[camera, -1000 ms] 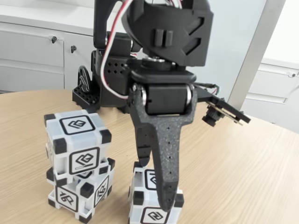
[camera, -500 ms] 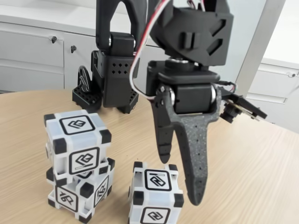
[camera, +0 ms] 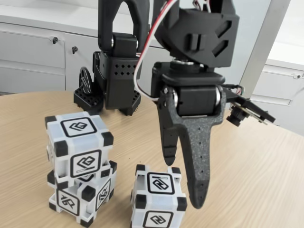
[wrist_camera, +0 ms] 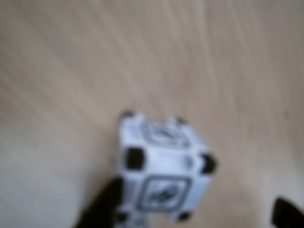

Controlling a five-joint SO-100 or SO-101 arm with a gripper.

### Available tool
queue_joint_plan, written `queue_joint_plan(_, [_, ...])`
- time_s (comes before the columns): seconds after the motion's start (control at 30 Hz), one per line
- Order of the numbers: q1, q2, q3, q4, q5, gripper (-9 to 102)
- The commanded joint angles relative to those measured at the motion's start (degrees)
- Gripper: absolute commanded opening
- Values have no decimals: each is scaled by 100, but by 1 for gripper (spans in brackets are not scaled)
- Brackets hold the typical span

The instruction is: Stack cubes from left to right.

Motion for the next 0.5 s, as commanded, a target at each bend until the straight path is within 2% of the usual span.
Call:
queue_joint_plan(0.0, [88,-18,-9,35,-123,32])
queue_joint_plan(0.47, [114,-9,668,-44,18,32])
